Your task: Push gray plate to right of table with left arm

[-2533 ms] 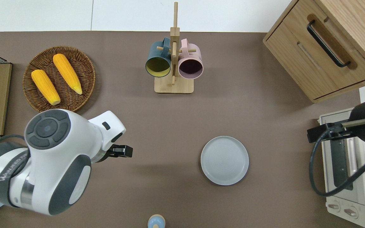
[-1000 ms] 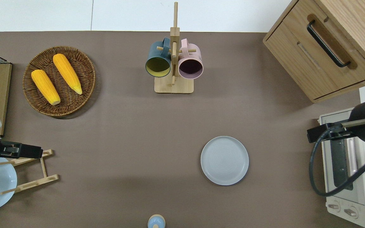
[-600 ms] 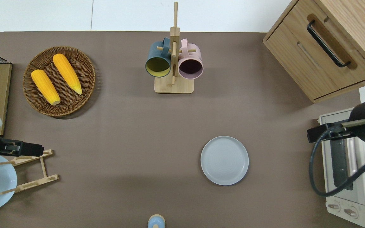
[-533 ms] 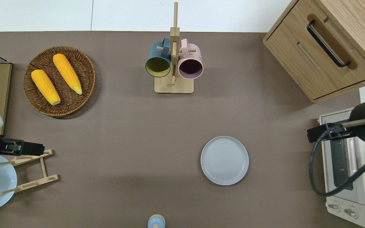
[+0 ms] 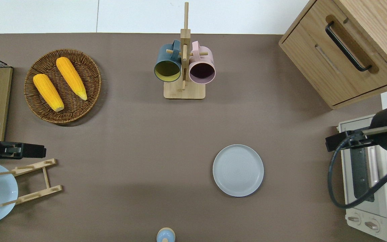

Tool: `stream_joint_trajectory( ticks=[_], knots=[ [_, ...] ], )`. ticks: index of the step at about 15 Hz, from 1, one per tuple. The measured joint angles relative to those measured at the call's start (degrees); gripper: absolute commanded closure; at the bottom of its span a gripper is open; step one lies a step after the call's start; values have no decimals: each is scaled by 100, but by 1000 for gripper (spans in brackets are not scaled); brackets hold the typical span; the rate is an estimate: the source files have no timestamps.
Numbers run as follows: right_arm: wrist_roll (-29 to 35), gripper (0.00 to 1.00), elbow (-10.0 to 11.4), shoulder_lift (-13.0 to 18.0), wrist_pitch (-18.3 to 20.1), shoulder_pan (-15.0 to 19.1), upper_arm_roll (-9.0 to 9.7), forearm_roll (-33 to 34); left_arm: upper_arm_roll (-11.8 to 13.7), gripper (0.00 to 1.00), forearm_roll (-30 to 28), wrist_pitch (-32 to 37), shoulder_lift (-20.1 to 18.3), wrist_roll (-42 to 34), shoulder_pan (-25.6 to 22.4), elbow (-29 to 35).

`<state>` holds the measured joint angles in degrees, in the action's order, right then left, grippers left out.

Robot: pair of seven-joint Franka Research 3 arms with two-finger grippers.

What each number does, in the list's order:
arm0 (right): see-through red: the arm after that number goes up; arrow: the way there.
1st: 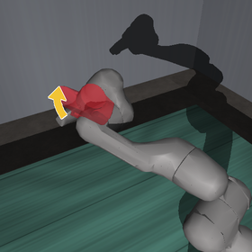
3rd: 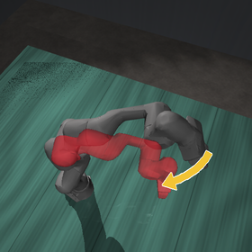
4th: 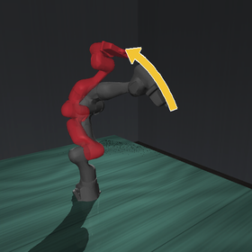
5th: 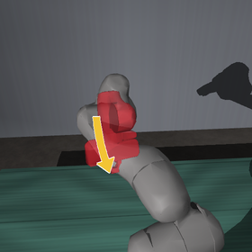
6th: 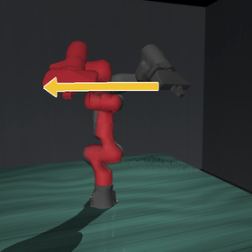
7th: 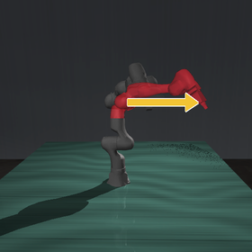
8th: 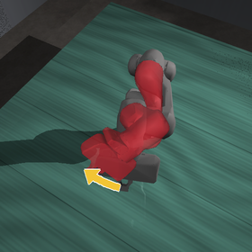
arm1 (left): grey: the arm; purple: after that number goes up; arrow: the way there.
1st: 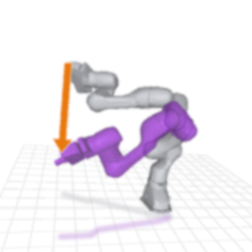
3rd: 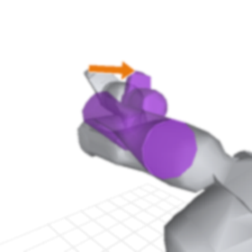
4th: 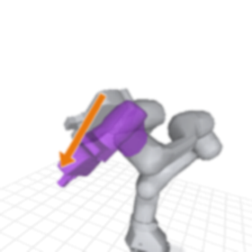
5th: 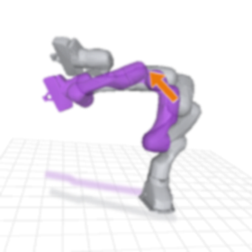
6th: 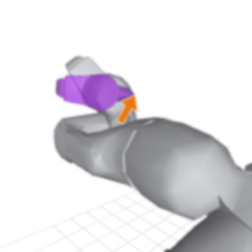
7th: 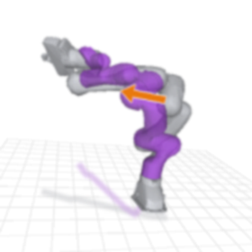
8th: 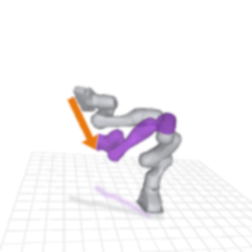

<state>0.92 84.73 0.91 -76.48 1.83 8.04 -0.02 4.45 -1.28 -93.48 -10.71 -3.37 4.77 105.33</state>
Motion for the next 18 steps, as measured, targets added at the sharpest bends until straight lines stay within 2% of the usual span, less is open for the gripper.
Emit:
stream_joint_trajectory(
  ticks=[7,18],
  knots=[
    [0,17,0,0,0,0,0,0,-16,2,207,-17,1,80,0,0],
    [0,17,0,0,0,0,0,0,37,2,221,-19,1,153,-6,0]
  ],
)
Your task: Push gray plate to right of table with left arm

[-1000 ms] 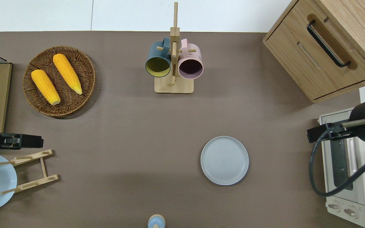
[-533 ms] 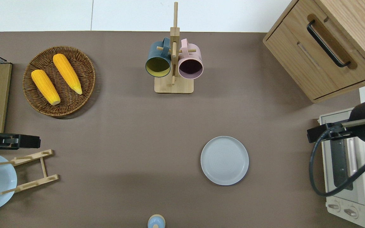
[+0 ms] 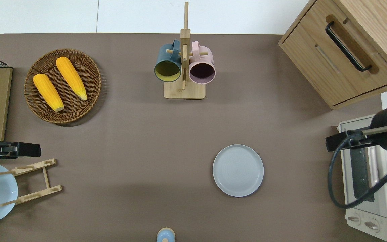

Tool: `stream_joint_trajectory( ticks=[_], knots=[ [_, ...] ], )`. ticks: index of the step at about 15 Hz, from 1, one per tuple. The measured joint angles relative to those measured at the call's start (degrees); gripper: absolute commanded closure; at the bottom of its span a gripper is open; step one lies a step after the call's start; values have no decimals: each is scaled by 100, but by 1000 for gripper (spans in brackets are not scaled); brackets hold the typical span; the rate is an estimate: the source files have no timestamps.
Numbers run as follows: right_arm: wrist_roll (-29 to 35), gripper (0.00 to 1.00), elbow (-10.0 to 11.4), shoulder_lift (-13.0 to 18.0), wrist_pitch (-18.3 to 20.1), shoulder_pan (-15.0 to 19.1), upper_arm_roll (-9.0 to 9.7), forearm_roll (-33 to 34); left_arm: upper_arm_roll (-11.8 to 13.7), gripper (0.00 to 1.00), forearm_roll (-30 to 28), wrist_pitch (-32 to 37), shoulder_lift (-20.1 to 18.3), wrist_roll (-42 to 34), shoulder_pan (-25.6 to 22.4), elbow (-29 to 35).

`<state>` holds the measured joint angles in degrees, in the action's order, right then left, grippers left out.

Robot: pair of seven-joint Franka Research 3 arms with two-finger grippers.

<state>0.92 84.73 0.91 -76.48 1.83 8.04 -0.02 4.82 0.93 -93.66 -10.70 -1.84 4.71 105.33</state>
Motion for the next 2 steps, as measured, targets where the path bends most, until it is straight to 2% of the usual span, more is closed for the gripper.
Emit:
stream_joint_trajectory(
  ticks=[2],
  knots=[
    [0,17,0,0,0,0,0,0,52,2,0,-9,0,20,-40,0]
  ],
)
